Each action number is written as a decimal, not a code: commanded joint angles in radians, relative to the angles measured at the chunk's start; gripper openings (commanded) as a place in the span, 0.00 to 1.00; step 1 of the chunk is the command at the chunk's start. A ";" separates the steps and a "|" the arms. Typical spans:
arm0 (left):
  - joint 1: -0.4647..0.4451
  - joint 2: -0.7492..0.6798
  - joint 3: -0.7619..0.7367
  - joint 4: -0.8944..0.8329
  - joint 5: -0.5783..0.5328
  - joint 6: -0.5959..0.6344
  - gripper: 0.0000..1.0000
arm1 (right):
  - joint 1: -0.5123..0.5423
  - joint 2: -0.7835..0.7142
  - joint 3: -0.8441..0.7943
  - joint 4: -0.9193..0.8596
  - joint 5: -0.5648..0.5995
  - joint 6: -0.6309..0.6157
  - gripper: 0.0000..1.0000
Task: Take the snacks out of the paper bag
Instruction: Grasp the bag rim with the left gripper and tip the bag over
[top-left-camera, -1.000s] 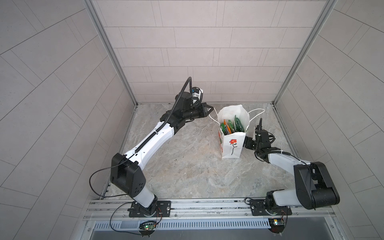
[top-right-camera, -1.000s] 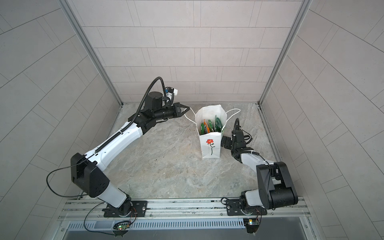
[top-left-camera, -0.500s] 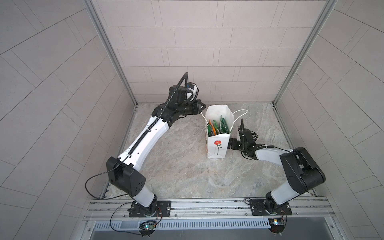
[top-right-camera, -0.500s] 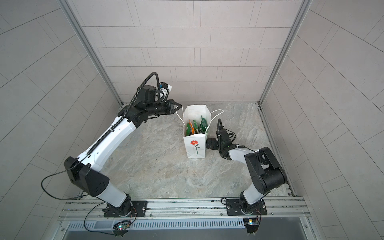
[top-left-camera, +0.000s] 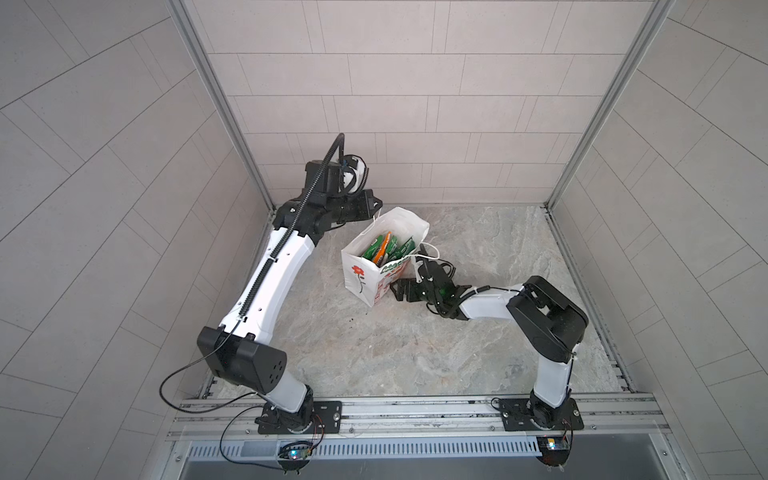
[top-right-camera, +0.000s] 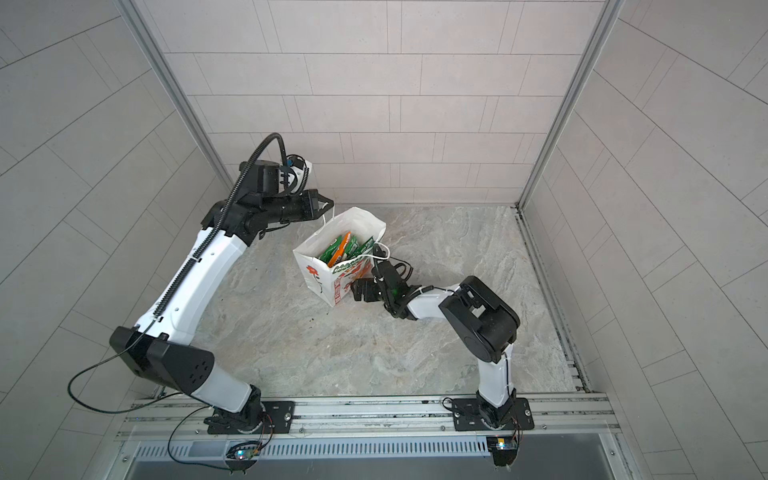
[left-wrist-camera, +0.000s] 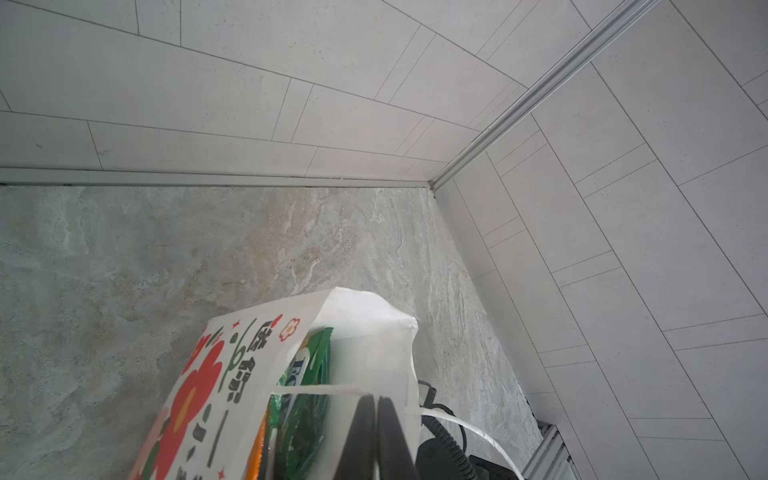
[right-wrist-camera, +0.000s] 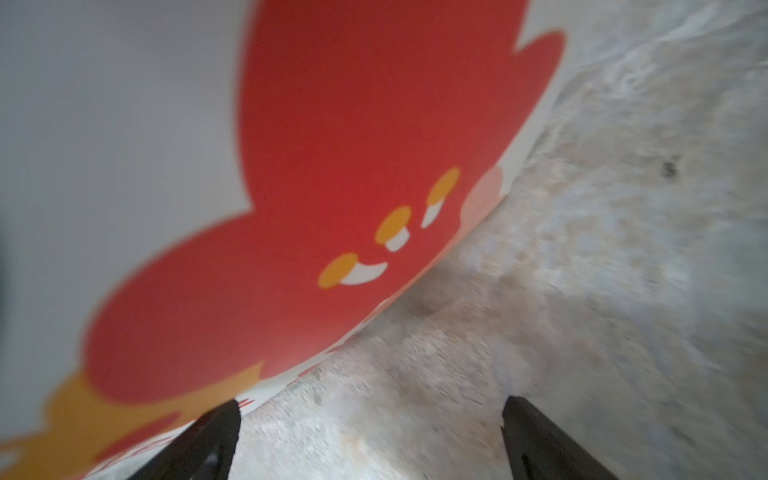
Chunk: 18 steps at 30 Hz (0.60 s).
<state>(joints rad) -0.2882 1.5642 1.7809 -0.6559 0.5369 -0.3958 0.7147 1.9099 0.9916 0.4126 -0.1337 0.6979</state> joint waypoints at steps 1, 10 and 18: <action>-0.005 -0.053 0.055 0.028 0.057 0.022 0.00 | 0.023 0.042 0.076 0.082 0.014 0.042 0.99; -0.015 -0.139 -0.055 0.065 0.084 -0.034 0.00 | 0.034 0.088 0.106 0.086 0.042 0.028 0.99; -0.089 -0.232 -0.227 0.154 0.015 -0.081 0.00 | -0.014 -0.110 -0.152 0.023 0.106 -0.024 0.99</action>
<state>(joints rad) -0.3428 1.3800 1.5837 -0.6132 0.5488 -0.4541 0.7269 1.8870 0.9051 0.4538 -0.0696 0.6983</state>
